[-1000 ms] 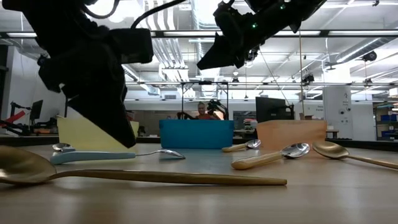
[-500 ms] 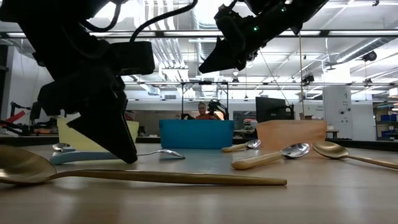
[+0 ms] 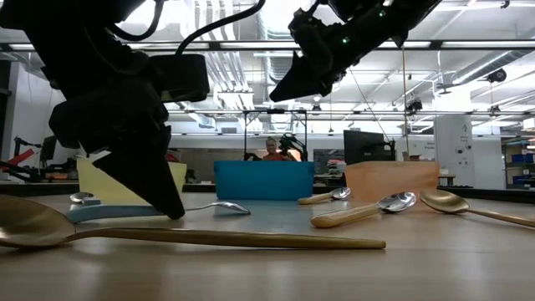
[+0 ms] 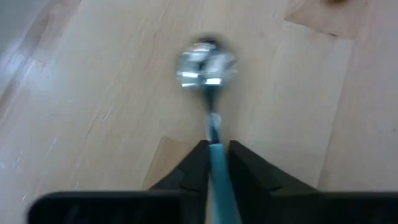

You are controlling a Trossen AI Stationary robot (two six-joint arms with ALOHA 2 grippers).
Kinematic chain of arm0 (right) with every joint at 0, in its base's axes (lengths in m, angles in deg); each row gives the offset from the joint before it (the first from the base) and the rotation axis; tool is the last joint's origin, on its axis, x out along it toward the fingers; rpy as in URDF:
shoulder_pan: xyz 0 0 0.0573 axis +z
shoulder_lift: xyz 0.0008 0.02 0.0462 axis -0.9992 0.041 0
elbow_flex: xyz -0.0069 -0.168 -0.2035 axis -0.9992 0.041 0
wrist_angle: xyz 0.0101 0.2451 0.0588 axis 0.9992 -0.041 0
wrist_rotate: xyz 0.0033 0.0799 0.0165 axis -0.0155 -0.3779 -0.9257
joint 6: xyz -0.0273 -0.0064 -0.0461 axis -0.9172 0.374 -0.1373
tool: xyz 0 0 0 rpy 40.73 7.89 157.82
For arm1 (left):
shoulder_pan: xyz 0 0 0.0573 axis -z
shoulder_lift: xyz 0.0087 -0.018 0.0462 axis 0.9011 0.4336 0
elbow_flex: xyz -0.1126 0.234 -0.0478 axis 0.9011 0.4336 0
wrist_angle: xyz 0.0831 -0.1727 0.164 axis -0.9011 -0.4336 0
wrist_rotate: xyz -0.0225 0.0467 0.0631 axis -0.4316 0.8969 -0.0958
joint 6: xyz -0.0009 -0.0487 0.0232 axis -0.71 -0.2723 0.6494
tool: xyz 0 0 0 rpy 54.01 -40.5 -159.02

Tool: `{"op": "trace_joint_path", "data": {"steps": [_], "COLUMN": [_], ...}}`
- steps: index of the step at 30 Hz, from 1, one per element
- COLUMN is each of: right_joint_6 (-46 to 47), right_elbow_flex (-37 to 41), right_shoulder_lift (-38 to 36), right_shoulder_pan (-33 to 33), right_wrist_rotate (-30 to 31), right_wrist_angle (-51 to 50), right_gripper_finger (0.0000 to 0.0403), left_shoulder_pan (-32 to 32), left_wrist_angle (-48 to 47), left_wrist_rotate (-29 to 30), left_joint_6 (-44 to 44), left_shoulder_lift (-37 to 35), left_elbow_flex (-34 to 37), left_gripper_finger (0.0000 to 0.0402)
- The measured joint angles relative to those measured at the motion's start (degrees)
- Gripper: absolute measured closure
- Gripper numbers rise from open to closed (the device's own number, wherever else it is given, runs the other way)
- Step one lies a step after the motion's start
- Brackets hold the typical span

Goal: Sort silverware by color (type)
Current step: Put the blue spoon into the blue bin

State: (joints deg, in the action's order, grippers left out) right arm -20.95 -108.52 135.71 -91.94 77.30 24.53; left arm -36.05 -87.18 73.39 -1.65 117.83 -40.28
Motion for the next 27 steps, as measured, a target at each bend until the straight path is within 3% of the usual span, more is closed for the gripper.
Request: {"op": "trace_joint_path", "data": {"steps": [3,13,20,27], "right_joint_6": [-0.08,-1.09,-1.51,-2.52], "right_elbow_flex": [0.0,0.0,0.0,0.0], "right_shoulder_lift": [0.01,0.0,-0.96,-7.62], "right_shoulder_pan": [0.06,0.06,0.41,0.51], "right_wrist_rotate": [-0.01,-0.03,-0.01,-0.02], "right_wrist_angle": [-0.74,-1.97,-2.8,-7.63], "right_gripper_finger": [0.0337,0.0337,0.0337,0.0337], "left_shoulder_pan": [-0.04,-0.45,-2.01,-2.48], "left_wrist_angle": [-0.23,-3.02,-4.91,-4.55], "left_wrist_rotate": [0.02,0.74,2.93,7.4], "left_joint_6": [0.24,4.58,11.41,22.62], "left_shoulder_lift": [-0.2,-4.29,-11.39,-20.71], "left_elbow_flex": [0.02,0.52,0.43,0.37], "left_gripper_finger": [0.039,0.0396,0.0397,0.0398]}}
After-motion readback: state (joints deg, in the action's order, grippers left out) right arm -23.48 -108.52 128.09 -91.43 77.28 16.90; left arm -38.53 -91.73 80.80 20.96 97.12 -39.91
